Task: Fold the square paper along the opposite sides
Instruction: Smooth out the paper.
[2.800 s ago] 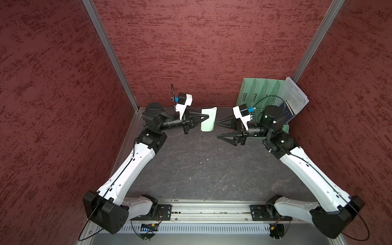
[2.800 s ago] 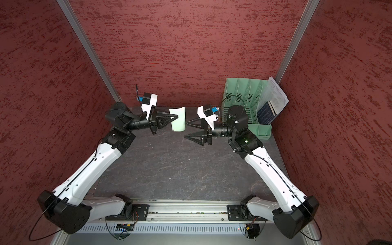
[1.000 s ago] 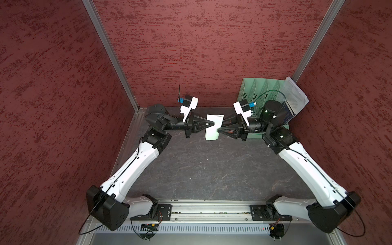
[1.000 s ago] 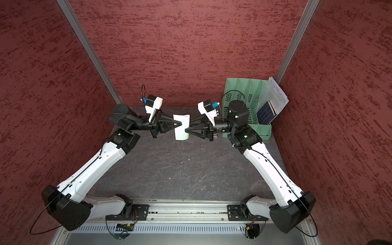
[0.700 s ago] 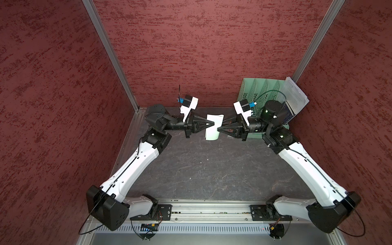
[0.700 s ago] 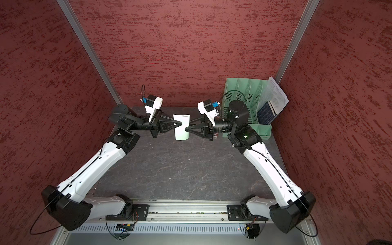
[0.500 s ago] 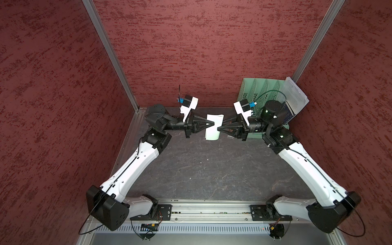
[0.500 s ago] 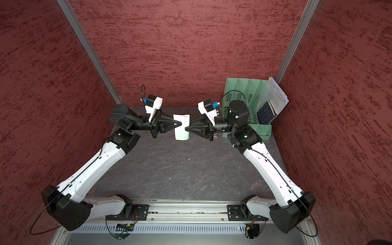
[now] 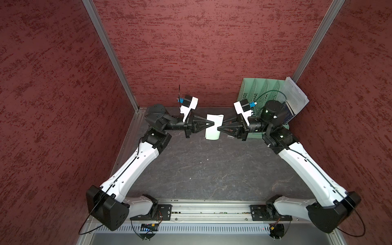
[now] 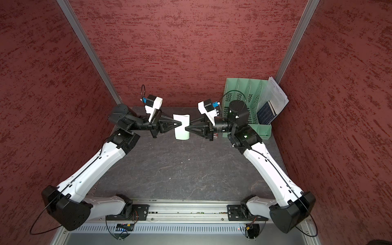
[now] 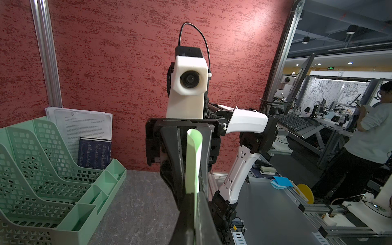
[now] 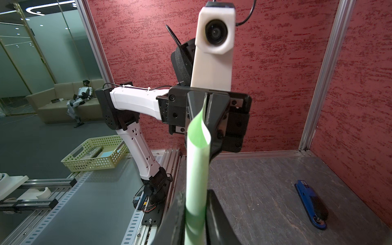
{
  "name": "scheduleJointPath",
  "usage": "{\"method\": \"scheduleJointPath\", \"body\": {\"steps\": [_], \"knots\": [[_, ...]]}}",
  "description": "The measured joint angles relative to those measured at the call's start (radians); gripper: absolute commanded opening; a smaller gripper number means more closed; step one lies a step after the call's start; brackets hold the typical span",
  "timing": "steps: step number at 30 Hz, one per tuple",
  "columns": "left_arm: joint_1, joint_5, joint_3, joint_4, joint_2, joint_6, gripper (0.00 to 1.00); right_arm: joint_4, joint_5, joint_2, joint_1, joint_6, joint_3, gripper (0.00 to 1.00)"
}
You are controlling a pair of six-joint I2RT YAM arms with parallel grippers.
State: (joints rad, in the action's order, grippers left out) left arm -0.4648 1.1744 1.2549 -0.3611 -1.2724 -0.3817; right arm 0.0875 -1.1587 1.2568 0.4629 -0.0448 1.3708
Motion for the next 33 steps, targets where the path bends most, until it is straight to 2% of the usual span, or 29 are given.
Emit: {"method": "scheduleJointPath", "body": {"steps": [6,10,17,19,21,24,27,31,33], "knots": [[0.0,0.0,0.0,-0.01,0.0,0.0,0.0,-0.015,0.0,0.0,0.0,-0.009,-0.002,0.13],[0.001,0.0,0.0,-0.013,0.0,0.0,0.0,-0.023,0.0,0.0,0.0,-0.014,-0.005,0.0],[0.004,-0.001,0.0,-0.011,0.0,0.011,0.0,-0.03,0.0,0.0,0.0,-0.019,-0.007,0.0],[0.005,-0.001,0.0,-0.01,0.0,0.013,0.0,-0.03,0.001,0.0,0.0,-0.023,-0.007,0.23],[0.005,-0.001,0.0,-0.007,0.0,0.015,0.0,-0.031,0.002,0.0,0.0,-0.022,-0.007,0.39],[0.005,-0.001,0.0,-0.001,0.0,0.016,0.0,-0.032,0.007,0.0,0.0,-0.017,-0.007,0.44],[0.005,-0.001,0.0,0.003,0.001,0.017,0.0,-0.03,0.014,0.0,0.001,-0.009,-0.007,0.39],[0.005,-0.001,0.0,0.003,0.003,0.02,0.0,-0.028,0.02,0.0,0.001,0.0,-0.007,0.22],[0.005,-0.001,0.0,0.003,0.003,0.02,0.0,-0.026,0.021,0.0,0.001,-0.001,-0.007,0.17]]}}
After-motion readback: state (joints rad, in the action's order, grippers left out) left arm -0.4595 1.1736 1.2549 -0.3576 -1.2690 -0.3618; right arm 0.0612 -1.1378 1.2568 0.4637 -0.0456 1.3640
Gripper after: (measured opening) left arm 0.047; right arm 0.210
